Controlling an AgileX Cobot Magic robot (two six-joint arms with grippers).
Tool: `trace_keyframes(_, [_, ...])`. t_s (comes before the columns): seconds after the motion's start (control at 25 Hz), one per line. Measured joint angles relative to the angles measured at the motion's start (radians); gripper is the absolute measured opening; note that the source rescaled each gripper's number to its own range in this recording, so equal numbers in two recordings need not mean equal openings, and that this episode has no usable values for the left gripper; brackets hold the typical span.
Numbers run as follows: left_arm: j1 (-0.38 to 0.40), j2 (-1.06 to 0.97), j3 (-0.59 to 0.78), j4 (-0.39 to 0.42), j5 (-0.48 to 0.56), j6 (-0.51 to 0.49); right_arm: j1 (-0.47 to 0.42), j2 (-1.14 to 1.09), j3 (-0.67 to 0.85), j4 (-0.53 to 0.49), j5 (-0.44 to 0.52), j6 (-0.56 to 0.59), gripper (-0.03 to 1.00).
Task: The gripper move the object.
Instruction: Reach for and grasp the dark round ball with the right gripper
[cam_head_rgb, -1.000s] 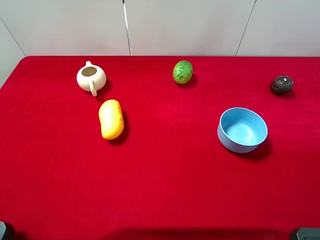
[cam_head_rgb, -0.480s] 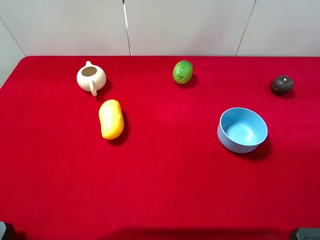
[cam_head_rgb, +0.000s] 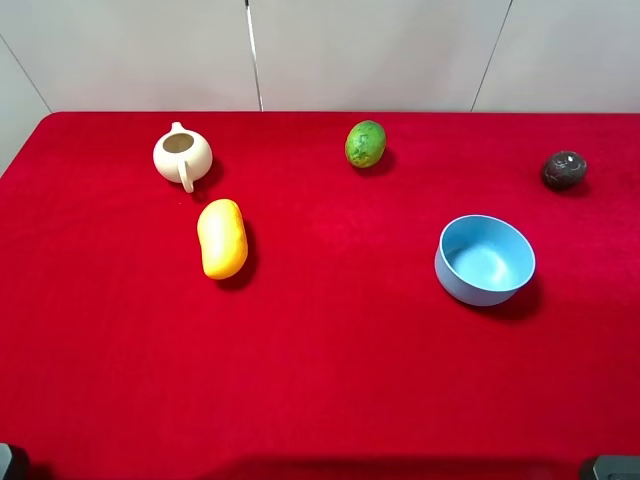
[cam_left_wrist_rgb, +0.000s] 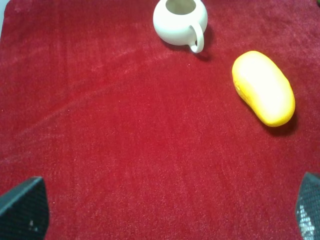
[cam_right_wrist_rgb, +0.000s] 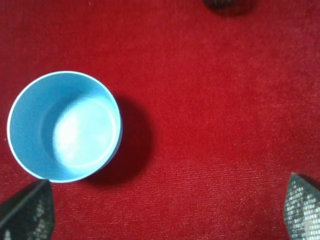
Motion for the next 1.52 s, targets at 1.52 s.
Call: trace_keyframes(1.52, [0.0, 0.0, 0.0, 0.0, -0.001, 0.0, -0.071, 1.061, -0.701, -0.002, -0.034, 0.021, 1.0])
